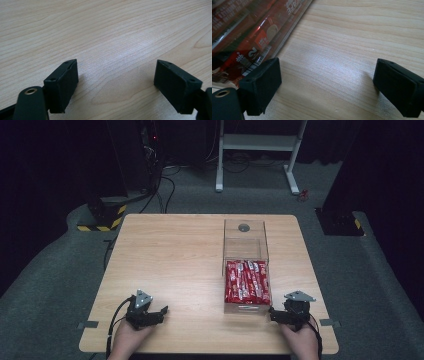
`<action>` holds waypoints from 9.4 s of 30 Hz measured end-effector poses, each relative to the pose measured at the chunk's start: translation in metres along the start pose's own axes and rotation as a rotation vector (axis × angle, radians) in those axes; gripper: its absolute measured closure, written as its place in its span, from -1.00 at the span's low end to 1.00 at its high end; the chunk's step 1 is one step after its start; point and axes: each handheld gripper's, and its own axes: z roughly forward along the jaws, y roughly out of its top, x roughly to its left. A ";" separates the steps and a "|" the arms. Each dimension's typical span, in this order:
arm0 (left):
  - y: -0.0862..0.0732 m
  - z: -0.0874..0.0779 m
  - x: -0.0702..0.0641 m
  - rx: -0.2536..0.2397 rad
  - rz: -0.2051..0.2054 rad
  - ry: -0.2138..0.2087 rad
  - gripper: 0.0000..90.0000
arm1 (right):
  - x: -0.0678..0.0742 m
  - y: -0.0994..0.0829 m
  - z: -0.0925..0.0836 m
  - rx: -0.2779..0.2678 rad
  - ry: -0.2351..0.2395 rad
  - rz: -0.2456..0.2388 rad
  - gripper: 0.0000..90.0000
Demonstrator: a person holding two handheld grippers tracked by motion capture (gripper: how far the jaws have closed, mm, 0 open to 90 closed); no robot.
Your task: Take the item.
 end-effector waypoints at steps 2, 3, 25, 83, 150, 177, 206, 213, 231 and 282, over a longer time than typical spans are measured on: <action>0.000 0.000 0.000 0.000 0.000 0.000 -0.56 | 0.000 0.000 0.000 0.000 0.000 -0.001 -0.83; 0.000 0.000 0.000 0.000 0.001 0.000 -0.56 | 0.000 0.000 0.000 0.000 0.000 -0.001 -0.83; 0.002 -0.001 0.001 0.021 0.009 -0.003 -0.55 | 0.000 0.000 0.000 -0.001 0.000 0.000 -0.83; 0.027 -0.021 -0.049 -0.124 0.057 -0.130 -0.40 | 0.001 0.001 0.001 0.001 0.007 -0.003 -0.82; 0.099 -0.021 -0.100 -0.226 0.131 -0.275 -0.37 | 0.001 0.001 0.001 0.001 0.013 -0.017 -0.82; 0.123 -0.005 -0.132 -0.230 0.163 -0.343 -0.31 | 0.001 0.001 0.001 0.001 0.017 -0.019 -0.82; 0.138 0.025 -0.175 -0.214 0.207 -0.323 0.01 | 0.001 0.001 0.000 0.003 0.023 -0.023 -0.82; 0.135 0.024 -0.170 -0.197 0.212 -0.335 0.26 | 0.001 0.001 0.000 0.002 0.022 -0.023 -0.82; 0.130 0.025 -0.172 -0.207 0.208 -0.336 0.69 | 0.001 0.001 0.001 0.002 0.022 -0.022 -0.82; 0.130 0.019 -0.164 -0.299 0.139 -0.411 0.98 | 0.001 0.001 0.001 0.002 0.022 -0.021 -0.82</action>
